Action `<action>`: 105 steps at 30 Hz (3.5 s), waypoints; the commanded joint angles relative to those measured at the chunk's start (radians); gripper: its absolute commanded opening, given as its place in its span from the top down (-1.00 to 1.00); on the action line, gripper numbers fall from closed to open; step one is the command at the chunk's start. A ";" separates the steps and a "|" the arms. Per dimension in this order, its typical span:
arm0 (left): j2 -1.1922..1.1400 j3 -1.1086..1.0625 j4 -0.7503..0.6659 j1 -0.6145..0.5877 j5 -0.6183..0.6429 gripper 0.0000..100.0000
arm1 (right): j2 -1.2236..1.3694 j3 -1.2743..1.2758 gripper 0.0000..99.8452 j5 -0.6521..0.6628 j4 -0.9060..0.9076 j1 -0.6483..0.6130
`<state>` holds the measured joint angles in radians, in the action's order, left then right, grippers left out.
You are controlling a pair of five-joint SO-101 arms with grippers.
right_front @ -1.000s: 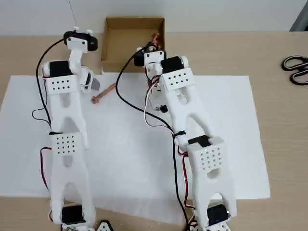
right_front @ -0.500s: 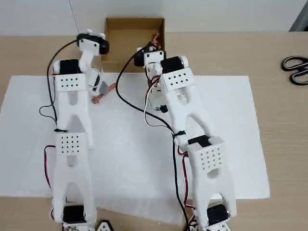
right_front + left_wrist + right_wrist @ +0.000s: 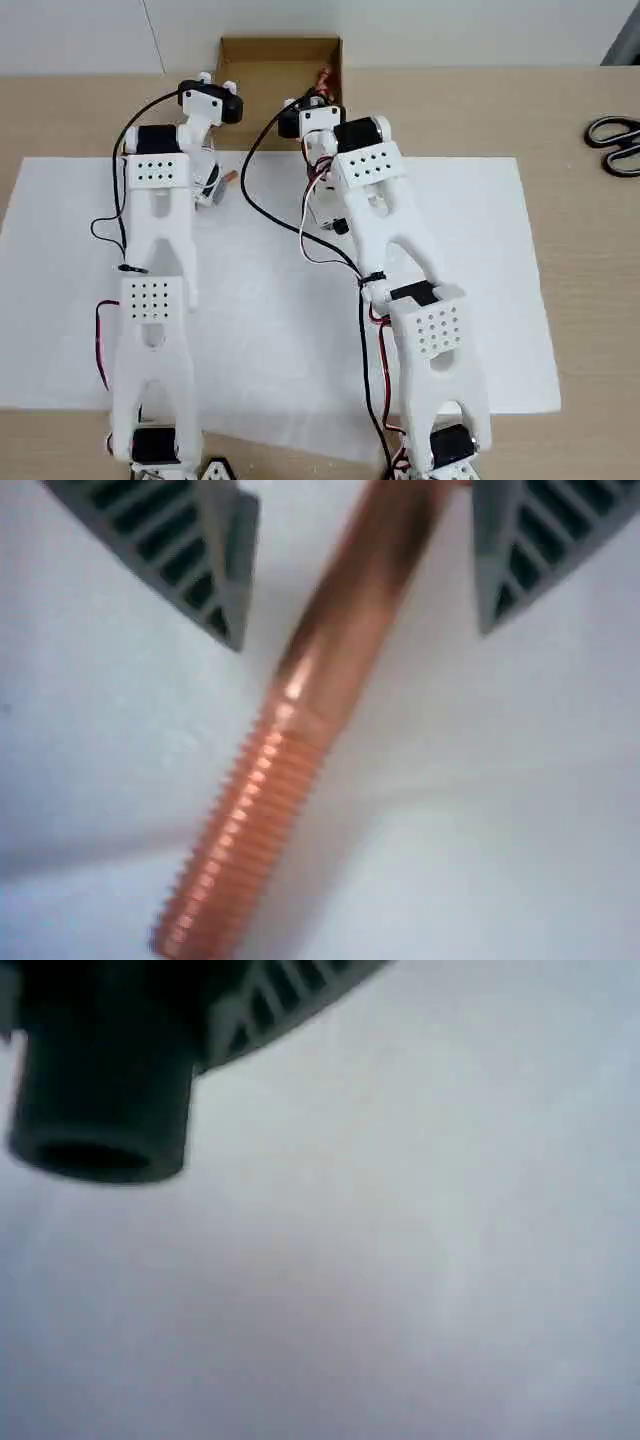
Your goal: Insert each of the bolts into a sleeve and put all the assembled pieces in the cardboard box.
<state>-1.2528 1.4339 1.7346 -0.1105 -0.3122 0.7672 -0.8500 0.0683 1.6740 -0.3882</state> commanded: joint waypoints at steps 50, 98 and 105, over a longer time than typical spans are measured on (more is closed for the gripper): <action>0.868 -1.170 -0.100 0.038 -0.327 0.99 | -0.085 -0.008 0.95 0.011 0.004 0.013; 0.875 -1.155 -0.130 0.166 -0.683 0.99 | -0.406 -0.006 0.95 0.011 0.008 0.220; 0.868 -1.159 -0.166 0.167 -0.677 0.99 | -0.406 -0.006 0.95 0.011 0.008 0.217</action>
<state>-0.4473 0.2309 1.5858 0.0506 -0.9874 0.4419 -0.8500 0.0683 1.6771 -0.1765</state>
